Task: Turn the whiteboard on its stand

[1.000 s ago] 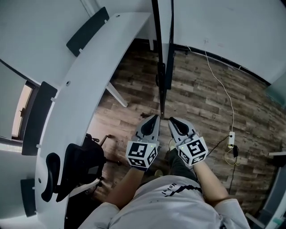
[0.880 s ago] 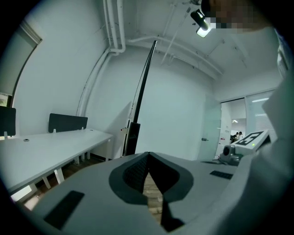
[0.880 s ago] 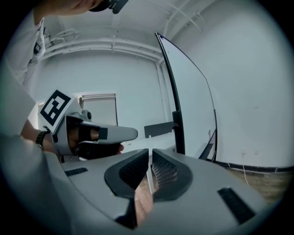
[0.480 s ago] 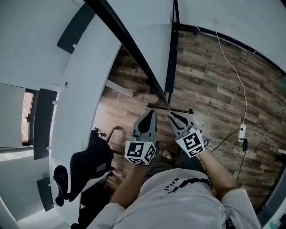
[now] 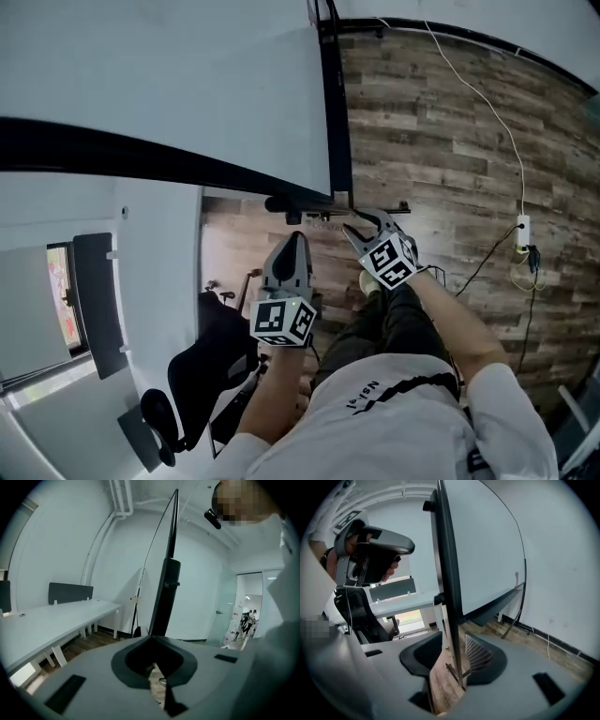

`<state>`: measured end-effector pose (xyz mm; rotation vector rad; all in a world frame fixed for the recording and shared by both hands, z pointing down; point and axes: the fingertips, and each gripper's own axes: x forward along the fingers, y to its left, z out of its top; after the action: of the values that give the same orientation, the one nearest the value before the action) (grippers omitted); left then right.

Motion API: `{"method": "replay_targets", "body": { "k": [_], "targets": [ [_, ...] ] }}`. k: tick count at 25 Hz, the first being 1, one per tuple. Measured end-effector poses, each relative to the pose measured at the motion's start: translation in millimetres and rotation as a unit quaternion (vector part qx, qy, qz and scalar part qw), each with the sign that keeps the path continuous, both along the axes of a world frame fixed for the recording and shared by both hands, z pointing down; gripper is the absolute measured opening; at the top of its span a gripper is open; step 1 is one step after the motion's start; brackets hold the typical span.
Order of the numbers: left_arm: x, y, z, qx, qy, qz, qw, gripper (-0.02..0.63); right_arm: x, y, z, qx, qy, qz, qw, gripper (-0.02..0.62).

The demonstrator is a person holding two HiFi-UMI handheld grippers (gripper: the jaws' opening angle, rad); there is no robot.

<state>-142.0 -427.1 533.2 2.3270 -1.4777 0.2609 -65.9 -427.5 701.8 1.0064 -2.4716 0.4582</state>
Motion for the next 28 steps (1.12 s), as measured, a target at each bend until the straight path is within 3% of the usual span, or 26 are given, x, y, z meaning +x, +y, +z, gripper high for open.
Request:
{"method": "replay_targets", "body": {
  "k": [11,19,24,28],
  "targets": [
    [6,-27,33,0.001,0.017,0.006,0.9998,0.012,-32,-26,47,-0.009,0.021,-0.051,0.998,0.164],
    [4,-28,41,-0.005,0.000,0.009,0.9999,0.012,-55,-37,61,-0.007,0.036,-0.078,0.996,0.147],
    [1,-26,43,-0.020,0.004,-0.005,0.9998,0.012,-57,-35,62,0.007,0.069,-0.106,0.992,0.130],
    [2,-11,44,-0.024,0.007,-0.019,0.9995,0.012,-58,-16,64,0.005,0.069,-0.112,0.991,0.129]
  ]
}}
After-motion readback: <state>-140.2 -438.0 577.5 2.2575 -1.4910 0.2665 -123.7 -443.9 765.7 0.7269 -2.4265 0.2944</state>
